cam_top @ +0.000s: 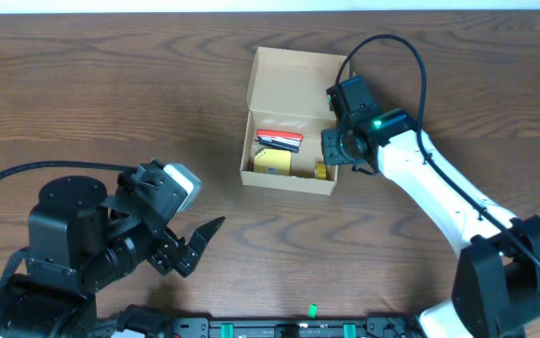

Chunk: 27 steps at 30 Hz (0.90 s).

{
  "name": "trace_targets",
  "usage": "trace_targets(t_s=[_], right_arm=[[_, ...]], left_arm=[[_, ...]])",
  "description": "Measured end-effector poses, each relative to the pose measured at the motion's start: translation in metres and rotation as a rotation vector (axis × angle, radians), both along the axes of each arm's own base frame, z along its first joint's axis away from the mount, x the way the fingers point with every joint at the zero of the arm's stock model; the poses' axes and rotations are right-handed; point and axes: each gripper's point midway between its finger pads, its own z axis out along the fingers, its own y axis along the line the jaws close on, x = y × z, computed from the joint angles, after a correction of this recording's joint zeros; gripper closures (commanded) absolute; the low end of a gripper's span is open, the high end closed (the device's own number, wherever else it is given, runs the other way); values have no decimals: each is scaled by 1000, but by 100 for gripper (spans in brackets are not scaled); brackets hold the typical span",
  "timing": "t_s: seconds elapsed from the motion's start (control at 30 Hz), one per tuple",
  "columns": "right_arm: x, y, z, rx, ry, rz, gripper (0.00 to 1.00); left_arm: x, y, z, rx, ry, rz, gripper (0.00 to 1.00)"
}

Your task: Pack container

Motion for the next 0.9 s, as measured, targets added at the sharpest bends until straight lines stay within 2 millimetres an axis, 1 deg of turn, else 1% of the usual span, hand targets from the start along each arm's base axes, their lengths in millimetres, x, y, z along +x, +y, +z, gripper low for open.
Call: trace_targets(t_s=[0.1,0.27,0.37,0.5,0.7,0.8,0.83,0.9], right_arm=[[11,3,4,8,-49,4,80],[18,5,8,3,-86,32,81],[17,4,7,-2,-83,40,80],[9,1,2,-14,-47,26,79],[9,0,1,-9,-44,12,84],[9,0,-7,-17,-26,8,91],[10,0,-12,-22,-16,-1,92],[14,0,-13,-26,-27,-7,93]], left_arm=[[0,0,0,0,0,0,5],[0,0,0,0,0,0,5],[0,0,0,0,0,0,5],[0,0,0,0,0,0,5],[0,0,0,0,0,0,5],[0,0,0,0,0,0,5],[0,0,0,0,0,0,5],[0,0,0,0,0,0,5]])
